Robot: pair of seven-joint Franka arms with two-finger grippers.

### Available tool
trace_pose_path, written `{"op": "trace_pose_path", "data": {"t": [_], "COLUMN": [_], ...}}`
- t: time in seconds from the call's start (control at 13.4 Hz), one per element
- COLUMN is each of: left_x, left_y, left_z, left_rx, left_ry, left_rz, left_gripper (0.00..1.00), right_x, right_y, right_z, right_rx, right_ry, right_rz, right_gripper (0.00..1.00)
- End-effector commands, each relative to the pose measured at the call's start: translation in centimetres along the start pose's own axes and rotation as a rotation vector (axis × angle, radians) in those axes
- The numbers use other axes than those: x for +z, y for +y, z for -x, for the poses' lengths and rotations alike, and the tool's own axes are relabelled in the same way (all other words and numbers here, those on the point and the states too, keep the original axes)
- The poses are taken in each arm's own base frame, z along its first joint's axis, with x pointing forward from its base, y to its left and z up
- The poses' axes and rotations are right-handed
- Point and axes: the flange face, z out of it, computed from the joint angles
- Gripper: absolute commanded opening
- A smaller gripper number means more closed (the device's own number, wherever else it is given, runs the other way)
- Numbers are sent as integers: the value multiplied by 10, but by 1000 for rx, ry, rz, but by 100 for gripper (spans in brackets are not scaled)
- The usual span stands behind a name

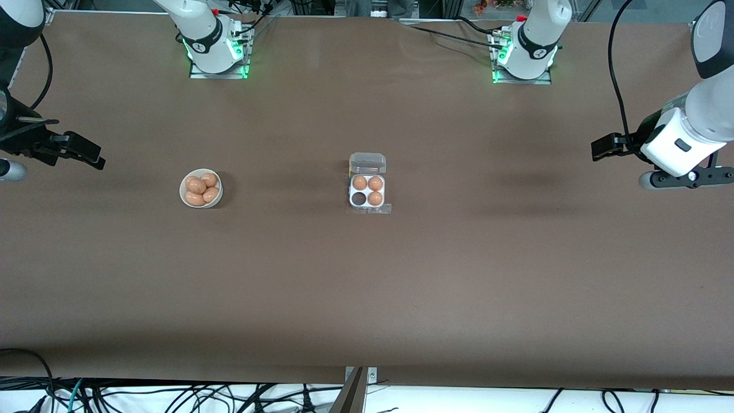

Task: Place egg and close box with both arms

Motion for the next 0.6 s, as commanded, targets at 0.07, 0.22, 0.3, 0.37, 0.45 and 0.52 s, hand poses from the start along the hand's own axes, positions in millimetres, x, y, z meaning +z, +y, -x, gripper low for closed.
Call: {"op": "trace_pose_path", "data": {"t": [0.07, 0.22, 0.3, 0.37, 0.45, 0.52], "left_x": [0, 1, 1, 1, 1, 1], "left_y": [-3, -6, -6, -6, -6, -6], "left_z": [-8, -9, -9, -9, -9, -9], "left_rx": [6, -2, -2, 0, 0, 0], "left_ry": [1, 1, 1, 1, 1, 1], "left_rz": [-16, -13, -13, -13, -13, -13], "left_gripper": [100, 100, 100, 100, 100, 100], "right_x": [-1, 0, 1, 8, 18, 30], "right_y": [1, 1, 1, 1, 1, 0], "right_z": [4, 4, 3, 1, -3, -7], "right_rx": [-9, -9, -9, -8, -10, -14], "right_ry": [-6, -6, -9, -20, -37, -60], "right_rz": [-13, -13, -12, -11, -10, -5], "right_gripper": [100, 100, 100, 100, 100, 100]}}
